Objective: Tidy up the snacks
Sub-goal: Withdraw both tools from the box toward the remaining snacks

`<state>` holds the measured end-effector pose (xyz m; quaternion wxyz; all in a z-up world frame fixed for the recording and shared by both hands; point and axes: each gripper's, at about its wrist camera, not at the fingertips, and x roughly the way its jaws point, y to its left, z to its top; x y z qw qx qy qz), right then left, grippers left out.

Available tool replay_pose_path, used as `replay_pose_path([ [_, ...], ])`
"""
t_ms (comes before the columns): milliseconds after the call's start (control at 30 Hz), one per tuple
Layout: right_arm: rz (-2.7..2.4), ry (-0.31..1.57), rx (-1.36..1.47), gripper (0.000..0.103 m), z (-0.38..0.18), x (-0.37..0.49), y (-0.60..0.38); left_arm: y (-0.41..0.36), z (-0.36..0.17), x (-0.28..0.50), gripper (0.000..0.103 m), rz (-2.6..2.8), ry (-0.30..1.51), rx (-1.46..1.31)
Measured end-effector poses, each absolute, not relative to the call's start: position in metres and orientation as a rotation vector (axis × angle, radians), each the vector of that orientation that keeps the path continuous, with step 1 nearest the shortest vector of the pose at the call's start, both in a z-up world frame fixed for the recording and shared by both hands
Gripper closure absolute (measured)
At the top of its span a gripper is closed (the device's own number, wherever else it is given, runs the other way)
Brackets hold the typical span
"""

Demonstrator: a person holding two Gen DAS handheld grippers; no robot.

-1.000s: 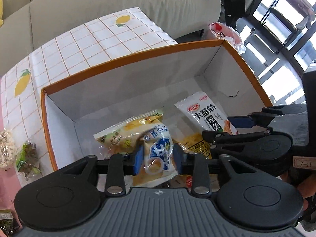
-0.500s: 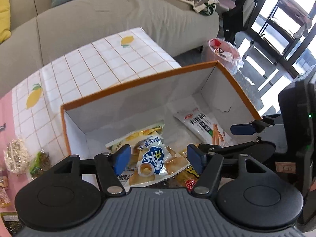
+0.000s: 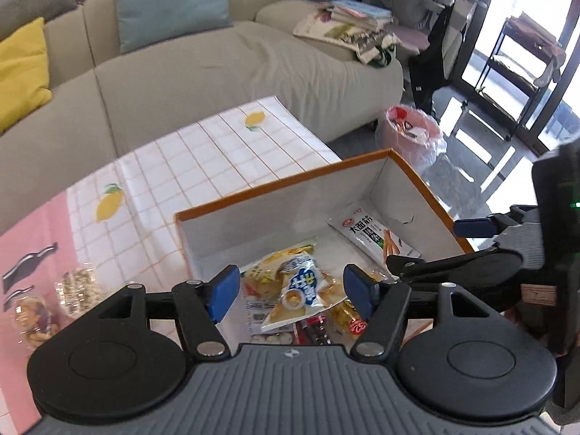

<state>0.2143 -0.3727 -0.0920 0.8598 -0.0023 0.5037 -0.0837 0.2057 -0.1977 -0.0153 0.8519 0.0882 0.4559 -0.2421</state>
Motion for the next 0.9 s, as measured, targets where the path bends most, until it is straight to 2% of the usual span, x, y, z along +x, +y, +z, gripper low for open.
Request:
replay_pose_path([
  [67,-0.167,1.009,0.030,0.016,-0.080,0.204,-0.365,-0.188,-0.008,0.198,0.026,-0.503,0.935,0.182],
  [433,-0.089,0.848,0.107,0.016,-0.055,0.160,-0.291,-0.115,0.015,0.158,0.026,-0.390,0.840,0.136],
  [900,0.089,0.783,0.090,0.015,-0.074,0.132,-0.199,-0.011,-0.020,0.130,0.026,-0.228,0.852,0.060],
])
